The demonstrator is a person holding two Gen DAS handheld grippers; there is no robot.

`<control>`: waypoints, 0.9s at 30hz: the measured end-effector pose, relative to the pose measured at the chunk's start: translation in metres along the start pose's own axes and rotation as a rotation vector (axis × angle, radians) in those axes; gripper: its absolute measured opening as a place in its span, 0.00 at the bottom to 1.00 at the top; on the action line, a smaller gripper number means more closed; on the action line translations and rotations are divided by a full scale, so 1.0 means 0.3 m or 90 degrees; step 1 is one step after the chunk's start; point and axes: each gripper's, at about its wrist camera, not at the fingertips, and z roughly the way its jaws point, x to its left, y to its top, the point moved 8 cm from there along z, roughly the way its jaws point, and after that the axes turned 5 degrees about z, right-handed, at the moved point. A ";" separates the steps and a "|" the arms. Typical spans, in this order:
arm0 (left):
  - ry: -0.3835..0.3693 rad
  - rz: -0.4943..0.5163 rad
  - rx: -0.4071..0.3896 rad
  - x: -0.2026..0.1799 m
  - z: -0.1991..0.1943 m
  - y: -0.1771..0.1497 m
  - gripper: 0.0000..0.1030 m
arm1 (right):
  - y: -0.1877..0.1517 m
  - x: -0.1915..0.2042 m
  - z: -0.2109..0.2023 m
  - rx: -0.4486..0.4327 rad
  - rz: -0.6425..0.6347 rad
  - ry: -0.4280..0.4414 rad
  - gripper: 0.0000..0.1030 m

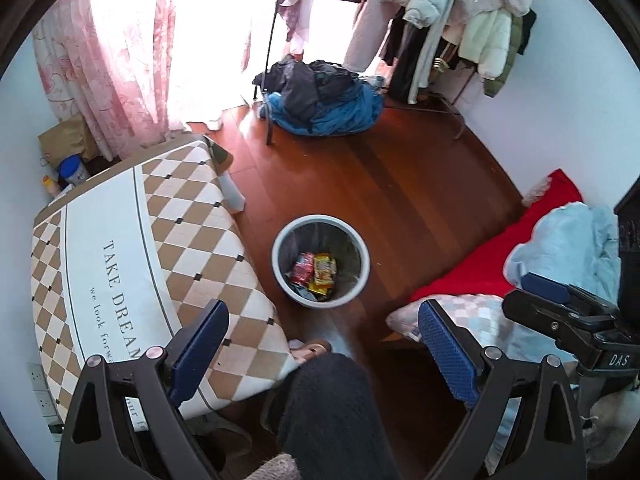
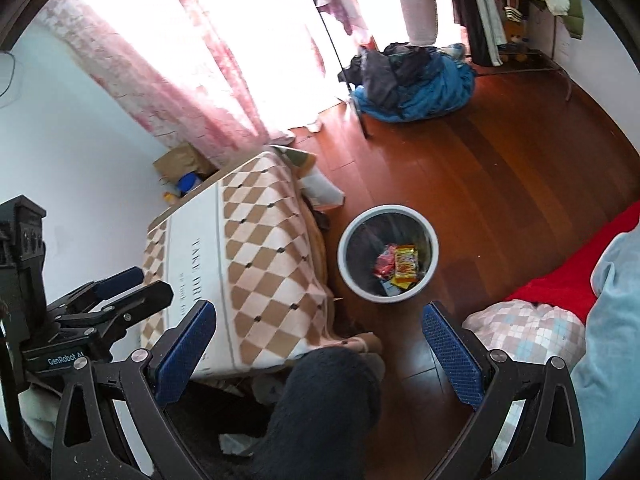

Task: Collect trash

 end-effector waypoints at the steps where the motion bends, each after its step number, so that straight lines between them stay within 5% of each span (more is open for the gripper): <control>1: -0.006 0.002 -0.001 -0.006 -0.016 0.000 0.94 | -0.002 0.010 -0.005 0.003 0.000 0.007 1.00; 27: -0.032 -0.007 -0.024 -0.007 -0.125 -0.011 1.00 | -0.022 0.052 -0.068 0.022 -0.020 0.020 1.00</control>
